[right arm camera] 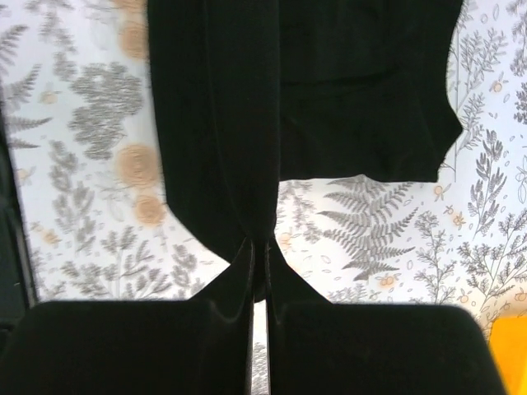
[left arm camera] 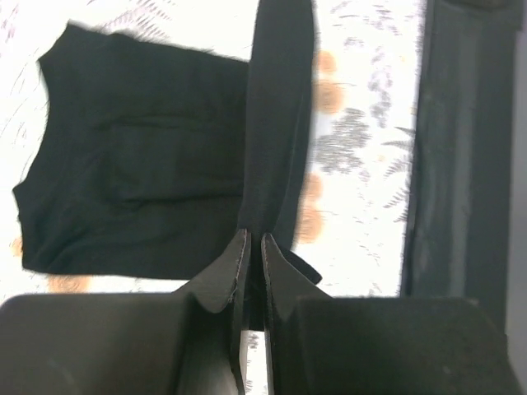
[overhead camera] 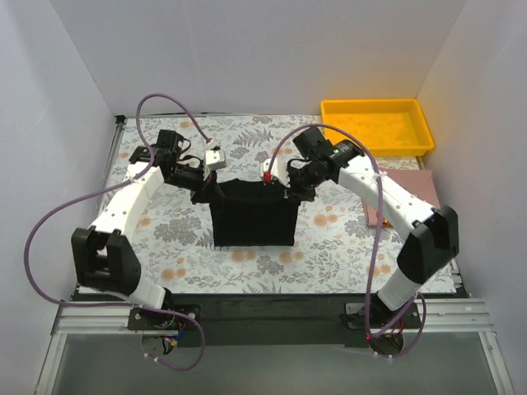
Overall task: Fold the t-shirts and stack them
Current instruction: Fold the tshirt
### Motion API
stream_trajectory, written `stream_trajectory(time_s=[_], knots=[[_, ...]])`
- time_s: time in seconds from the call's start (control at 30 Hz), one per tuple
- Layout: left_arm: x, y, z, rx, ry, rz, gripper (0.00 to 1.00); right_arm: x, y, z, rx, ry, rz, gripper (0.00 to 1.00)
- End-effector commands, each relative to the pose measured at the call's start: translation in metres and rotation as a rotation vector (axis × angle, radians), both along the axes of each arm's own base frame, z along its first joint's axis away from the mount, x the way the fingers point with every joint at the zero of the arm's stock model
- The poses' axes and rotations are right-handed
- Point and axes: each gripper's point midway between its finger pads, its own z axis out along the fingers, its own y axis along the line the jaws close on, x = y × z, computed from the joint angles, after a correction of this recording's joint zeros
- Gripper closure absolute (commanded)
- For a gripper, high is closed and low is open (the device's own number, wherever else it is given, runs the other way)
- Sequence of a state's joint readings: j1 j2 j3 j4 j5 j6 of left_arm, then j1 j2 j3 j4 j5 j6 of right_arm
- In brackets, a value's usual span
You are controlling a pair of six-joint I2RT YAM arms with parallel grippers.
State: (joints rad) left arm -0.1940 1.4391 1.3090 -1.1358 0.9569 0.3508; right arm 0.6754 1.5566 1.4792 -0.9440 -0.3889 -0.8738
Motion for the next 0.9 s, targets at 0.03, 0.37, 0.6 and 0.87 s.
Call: stream_trajectory(time_s=[0.03, 0.37, 0.6, 0.87], knots=[[0.063, 0.002, -0.012, -0.025, -0.017, 0.081, 1.00, 0.056, 0.001, -0.022, -0.038, 0.025, -0.017, 0.99], [0.164, 0.016, -0.100, 0.056, 0.053, 0.243, 1.00, 0.158, 0.027, -0.098, -0.050, 0.067, -0.045, 0.99], [0.153, 0.021, -0.167, 0.122, 0.188, 0.251, 0.99, 0.154, 0.029, -0.159, -0.094, 0.182, -0.099, 0.99], [0.077, 0.008, -0.147, 0.095, 0.152, 0.128, 0.99, 0.034, 0.020, -0.148, -0.115, 0.402, -0.107, 0.99]])
